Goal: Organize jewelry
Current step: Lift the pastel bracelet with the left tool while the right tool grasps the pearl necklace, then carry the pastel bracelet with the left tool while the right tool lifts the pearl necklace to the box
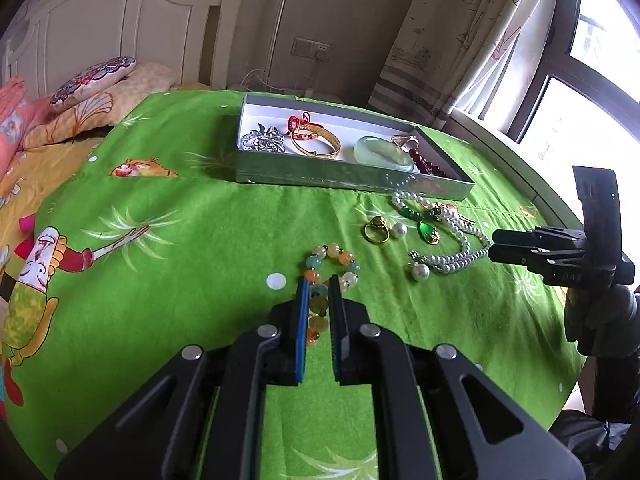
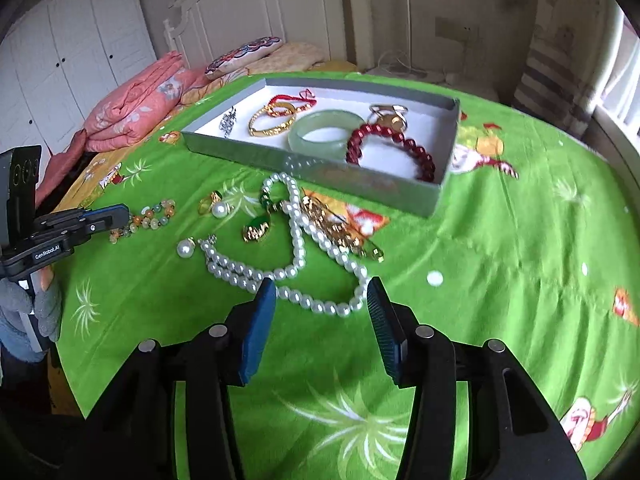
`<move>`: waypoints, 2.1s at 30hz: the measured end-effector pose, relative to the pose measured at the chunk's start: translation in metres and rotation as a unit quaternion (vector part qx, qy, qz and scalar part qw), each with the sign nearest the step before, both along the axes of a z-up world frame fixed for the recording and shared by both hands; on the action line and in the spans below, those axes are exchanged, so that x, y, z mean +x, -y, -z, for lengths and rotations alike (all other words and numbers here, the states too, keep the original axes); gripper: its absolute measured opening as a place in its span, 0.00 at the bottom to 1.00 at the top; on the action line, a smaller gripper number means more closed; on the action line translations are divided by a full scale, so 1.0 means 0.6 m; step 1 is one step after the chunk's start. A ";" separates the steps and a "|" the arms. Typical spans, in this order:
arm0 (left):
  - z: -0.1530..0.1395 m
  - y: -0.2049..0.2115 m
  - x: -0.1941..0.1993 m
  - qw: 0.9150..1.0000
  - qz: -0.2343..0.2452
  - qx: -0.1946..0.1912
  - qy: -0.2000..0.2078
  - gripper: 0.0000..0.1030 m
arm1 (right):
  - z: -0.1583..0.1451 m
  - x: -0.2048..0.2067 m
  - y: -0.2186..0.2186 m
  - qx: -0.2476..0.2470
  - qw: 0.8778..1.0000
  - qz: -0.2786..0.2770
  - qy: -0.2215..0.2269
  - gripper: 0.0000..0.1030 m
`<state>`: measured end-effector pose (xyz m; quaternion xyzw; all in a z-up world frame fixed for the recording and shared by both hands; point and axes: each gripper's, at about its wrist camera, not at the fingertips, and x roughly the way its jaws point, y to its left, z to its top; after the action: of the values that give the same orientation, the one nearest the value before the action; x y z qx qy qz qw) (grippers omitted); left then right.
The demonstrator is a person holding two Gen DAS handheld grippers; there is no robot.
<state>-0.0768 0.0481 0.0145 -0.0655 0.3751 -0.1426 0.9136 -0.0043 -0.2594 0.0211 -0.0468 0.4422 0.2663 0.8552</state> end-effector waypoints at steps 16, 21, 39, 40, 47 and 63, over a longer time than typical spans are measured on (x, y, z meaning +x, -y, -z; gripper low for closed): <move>0.001 -0.009 -0.004 1.000 0.001 -0.019 0.000 0.09 | -0.009 -0.035 -0.167 -0.081 0.979 -0.176 0.066 0.43; 0.000 -0.011 -0.002 1.000 0.002 -0.021 -0.002 0.09 | 0.008 -0.021 -0.186 -0.078 0.974 -0.203 0.058 0.08; -0.081 0.029 -0.031 0.998 0.005 0.027 0.063 0.09 | -0.214 -0.069 0.002 0.140 0.967 -0.039 0.211 0.07; -0.096 0.035 -0.030 0.997 0.008 0.034 0.070 0.09 | -0.229 -0.072 0.004 0.141 0.964 -0.040 0.223 0.07; -0.182 0.075 -0.025 0.989 0.021 0.078 0.121 0.09 | -0.310 -0.079 0.006 0.128 0.951 -0.047 0.278 0.07; -0.224 0.140 0.064 0.986 0.051 0.111 0.115 0.09 | -0.374 -0.039 -0.007 0.102 0.943 -0.036 0.316 0.07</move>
<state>-0.0382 -0.0362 0.1489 0.0726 0.2836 -0.1531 0.9439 -0.0279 -0.2550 0.2453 -0.0563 0.1176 0.3119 0.9411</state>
